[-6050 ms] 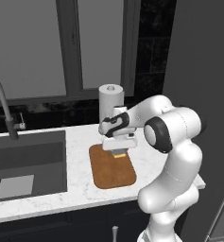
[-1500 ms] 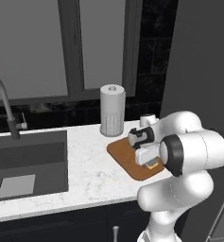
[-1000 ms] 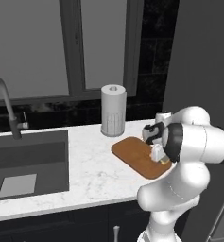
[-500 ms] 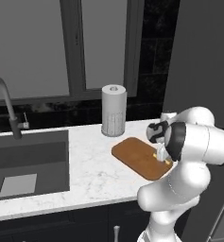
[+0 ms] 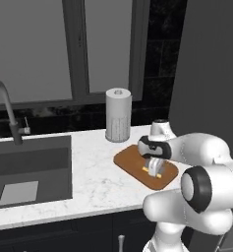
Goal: Pick up the sponge from the counter and clean the cutting board by briefly scrubbing or pressing down on the cutting board. Once finished, release the sponge.
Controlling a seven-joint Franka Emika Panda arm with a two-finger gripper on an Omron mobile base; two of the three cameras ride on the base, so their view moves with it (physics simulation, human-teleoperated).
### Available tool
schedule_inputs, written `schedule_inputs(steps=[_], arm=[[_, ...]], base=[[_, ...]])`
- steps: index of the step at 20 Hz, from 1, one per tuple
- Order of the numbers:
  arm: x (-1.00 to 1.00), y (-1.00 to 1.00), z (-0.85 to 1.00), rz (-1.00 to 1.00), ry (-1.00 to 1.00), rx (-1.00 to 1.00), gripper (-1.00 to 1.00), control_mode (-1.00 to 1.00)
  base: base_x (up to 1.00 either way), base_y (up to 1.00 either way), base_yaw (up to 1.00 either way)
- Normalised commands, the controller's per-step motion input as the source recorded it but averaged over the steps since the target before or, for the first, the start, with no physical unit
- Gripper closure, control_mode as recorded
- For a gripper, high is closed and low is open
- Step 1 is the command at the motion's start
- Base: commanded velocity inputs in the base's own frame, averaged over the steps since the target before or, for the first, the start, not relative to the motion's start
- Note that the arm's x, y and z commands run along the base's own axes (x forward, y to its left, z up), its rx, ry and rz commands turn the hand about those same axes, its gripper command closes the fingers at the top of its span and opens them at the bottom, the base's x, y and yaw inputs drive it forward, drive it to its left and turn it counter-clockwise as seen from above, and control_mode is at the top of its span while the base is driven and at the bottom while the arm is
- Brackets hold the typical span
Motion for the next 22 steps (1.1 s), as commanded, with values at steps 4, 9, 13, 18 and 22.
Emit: schedule_inputs(steps=[4,9,13,18,22], arm=[[0.02,1.0,0.44,0.15,0.02,0.0,1.0,-1.0],[0.19,1.0,0.41,0.13,0.09,0.0,1.0,-1.0],[0.4,1.0,0.08,0.07,0.15,0.0,1.0,-1.0],[0.14,0.8,-0.06,0.01,0.05,0.0,-1.0,-1.0],[0.0,0.49,-0.02,0.0,-0.03,0.0,-1.0,-1.0]], base=[[0.0,0.0,0.0],[0.0,0.0,0.0],[0.0,0.0,0.0],[0.0,0.0,0.0],[0.0,0.0,0.0]])
